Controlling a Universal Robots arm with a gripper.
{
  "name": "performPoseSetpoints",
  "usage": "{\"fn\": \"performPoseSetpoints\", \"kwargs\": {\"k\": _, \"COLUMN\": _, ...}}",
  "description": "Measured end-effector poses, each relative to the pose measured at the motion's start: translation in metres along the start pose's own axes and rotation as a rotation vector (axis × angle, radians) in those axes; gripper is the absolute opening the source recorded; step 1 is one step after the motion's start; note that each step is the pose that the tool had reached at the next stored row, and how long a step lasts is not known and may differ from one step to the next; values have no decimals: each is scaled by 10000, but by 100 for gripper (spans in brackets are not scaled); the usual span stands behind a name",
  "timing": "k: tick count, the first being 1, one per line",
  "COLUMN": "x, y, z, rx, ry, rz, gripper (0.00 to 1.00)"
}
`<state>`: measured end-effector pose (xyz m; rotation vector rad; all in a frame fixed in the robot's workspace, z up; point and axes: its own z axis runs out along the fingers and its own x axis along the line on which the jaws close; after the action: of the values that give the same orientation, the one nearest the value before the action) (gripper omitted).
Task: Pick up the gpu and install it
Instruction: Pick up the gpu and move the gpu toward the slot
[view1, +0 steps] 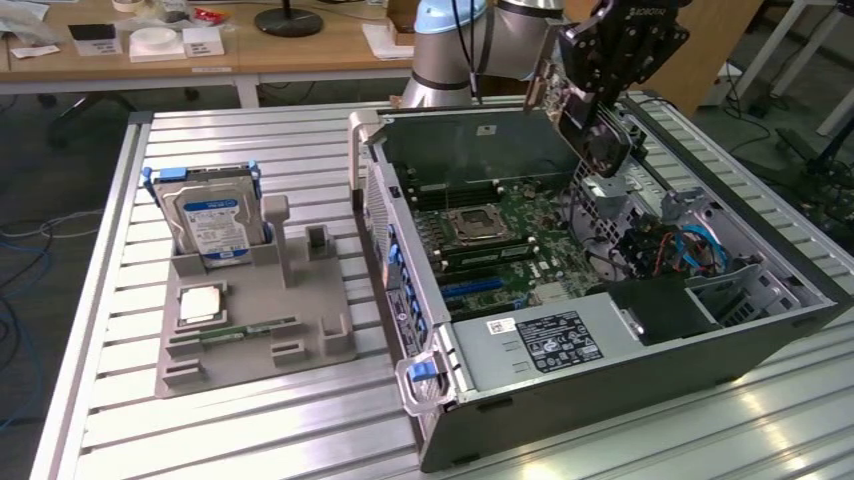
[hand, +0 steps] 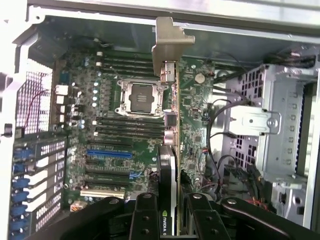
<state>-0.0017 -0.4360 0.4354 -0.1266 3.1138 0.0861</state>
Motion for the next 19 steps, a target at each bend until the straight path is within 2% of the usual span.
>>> {"fn": "performPoseSetpoints", "kwargs": {"k": 4, "x": 0, "y": 0, "z": 3, "rx": -18, "ry": 40, "rz": -733, "gripper": 27}}
{"fn": "performPoseSetpoints", "kwargs": {"k": 10, "x": 1, "y": -1, "z": 5, "rx": 10, "ry": 100, "rz": -1726, "gripper": 27}}
{"fn": "performPoseSetpoints", "kwargs": {"k": 19, "x": 2, "y": 0, "z": 10, "rx": -26, "ry": 171, "rz": -3103, "gripper": 27}}
